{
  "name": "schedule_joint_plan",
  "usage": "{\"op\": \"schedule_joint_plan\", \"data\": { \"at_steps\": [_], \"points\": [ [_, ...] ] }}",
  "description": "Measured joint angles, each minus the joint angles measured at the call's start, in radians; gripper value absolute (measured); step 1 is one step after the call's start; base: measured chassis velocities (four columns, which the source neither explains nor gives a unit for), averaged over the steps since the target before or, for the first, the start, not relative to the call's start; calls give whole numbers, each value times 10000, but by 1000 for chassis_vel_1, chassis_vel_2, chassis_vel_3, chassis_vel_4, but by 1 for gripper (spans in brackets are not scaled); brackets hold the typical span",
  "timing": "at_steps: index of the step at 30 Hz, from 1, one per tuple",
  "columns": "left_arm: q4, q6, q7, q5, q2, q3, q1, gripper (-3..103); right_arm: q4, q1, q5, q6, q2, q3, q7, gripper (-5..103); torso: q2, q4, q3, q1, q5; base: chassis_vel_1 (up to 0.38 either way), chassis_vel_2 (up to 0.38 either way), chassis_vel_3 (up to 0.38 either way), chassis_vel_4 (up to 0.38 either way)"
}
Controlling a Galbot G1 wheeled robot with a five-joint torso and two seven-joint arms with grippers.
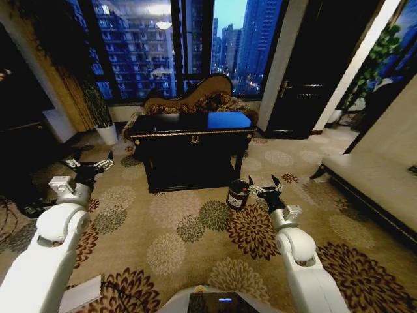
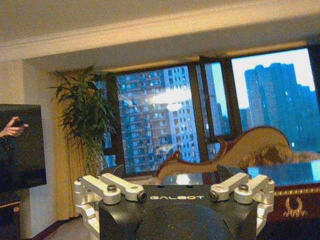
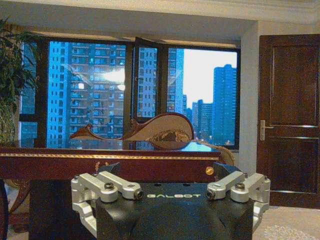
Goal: Move to the front of the table and place the trash on the table into the trash bin.
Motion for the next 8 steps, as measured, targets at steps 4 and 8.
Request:
{"op": "schedule_joint_plan", "data": {
  "at_steps": [4, 8],
  "points": [
    [-46, -353, -58, -154, -547, 14, 199, 100, 64, -100, 192, -26, 9, -19, 0, 100, 6, 1, -2, -7, 0, 0, 0, 0, 0],
    [-128, -546, -147, -337, -1069, 78, 414, 100, 276, -111, 381, -293, 35, -62, 0, 100, 3, 0, 0, -4, -2, 0, 0, 0, 0]
  ]
}}
